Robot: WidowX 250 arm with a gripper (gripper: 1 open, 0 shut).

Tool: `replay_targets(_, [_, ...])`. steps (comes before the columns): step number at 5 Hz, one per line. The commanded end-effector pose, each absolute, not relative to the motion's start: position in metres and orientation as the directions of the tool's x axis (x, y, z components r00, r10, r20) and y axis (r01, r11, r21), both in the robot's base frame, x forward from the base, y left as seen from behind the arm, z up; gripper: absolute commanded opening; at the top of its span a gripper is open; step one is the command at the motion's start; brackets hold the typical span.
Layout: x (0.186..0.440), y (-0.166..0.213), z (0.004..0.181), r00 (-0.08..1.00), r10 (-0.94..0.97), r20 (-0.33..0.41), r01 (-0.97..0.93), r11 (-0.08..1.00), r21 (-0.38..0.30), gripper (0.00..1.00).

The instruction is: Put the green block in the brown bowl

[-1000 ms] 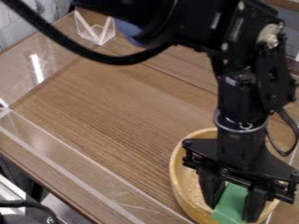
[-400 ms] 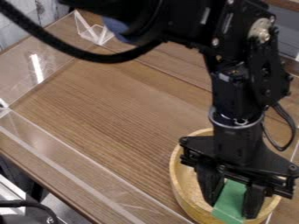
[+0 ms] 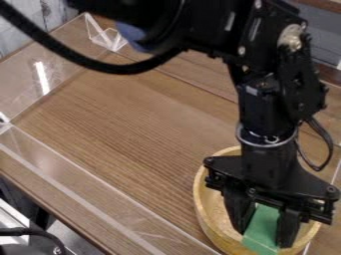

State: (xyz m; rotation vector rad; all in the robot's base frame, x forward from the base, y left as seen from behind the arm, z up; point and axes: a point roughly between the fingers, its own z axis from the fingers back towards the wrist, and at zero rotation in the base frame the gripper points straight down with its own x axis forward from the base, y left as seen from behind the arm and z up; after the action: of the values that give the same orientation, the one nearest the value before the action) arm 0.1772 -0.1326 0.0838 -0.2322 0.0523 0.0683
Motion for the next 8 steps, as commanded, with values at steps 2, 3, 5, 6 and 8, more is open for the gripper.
replay_targets(2, [0.184, -0.132, 0.083, 0.996, 0.082, -0.041, -0.090, 0.964, -0.250, 0.00])
replay_targets(3, [0.186, -0.132, 0.079, 0.995, 0.088, -0.044, -0.096, 0.963, -0.253, 0.00])
replay_targets(5, [0.189, -0.132, 0.068, 0.994, 0.101, -0.050, -0.111, 0.960, -0.256, 0.00])
replay_targets(6, [0.191, -0.131, 0.065, 0.993, 0.109, -0.054, -0.119, 0.959, -0.256, 0.00])
replay_targets(8, [0.194, -0.131, 0.061, 0.991, 0.121, -0.064, -0.134, 0.958, -0.255, 0.00])
